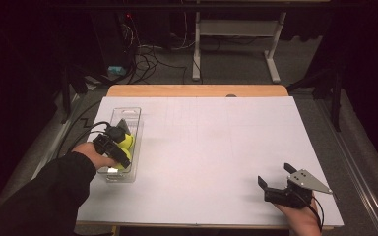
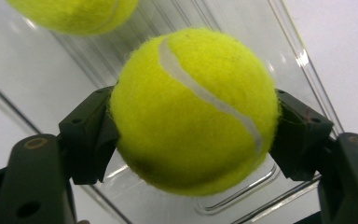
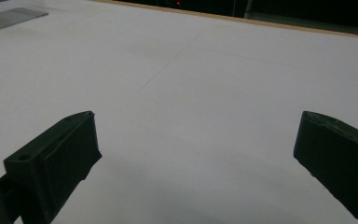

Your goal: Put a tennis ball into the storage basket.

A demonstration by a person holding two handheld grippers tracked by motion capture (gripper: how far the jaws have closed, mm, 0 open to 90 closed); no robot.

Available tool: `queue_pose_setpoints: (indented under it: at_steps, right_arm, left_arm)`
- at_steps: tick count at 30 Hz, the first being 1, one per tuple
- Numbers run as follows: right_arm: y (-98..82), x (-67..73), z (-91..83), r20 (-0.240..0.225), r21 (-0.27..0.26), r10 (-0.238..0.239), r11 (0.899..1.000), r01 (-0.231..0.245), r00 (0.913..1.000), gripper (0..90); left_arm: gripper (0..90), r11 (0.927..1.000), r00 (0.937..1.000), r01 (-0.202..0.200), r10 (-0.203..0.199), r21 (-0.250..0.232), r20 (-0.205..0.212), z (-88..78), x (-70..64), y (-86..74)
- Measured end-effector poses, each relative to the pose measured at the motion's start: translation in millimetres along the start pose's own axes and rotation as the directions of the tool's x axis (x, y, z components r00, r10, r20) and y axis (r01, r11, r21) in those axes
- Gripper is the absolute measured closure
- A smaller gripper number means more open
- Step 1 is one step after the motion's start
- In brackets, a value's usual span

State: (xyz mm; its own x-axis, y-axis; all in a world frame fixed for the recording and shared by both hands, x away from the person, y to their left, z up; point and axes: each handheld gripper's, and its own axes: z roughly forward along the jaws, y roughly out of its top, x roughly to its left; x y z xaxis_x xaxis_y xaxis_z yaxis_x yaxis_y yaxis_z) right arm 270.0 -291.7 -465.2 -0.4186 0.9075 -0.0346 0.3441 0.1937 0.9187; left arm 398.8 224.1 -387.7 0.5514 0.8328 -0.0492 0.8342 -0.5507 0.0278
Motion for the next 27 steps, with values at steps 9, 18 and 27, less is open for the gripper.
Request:
queue_pose_setpoints:
  at_steps: [9,18,27]
  right_arm:
    - [0.5,0.5,0.0,-0.004,-0.002,0.0,1.0,0.0,1.0,0.0]
    - [1.8,0.2,-1.8,-0.001,-0.009,0.004,1.0,-0.004,1.0,0.0]
    - [2.1,0.3,-2.3,-0.004,-0.014,0.003,1.0,-0.003,1.0,0.1]
  left_arm:
    - [1.3,0.9962,0.9994,-0.032,0.031,-0.081,-0.018,-31.9,-7.6,-1.0]
    - [0.5,0.989,0.9924,-0.123,0.122,-0.083,-0.015,-30.8,-43.6,16.5]
    - [0.4,0.9759,0.9801,-0.197,0.198,-0.094,0.005,-25.6,-81.8,39.3]
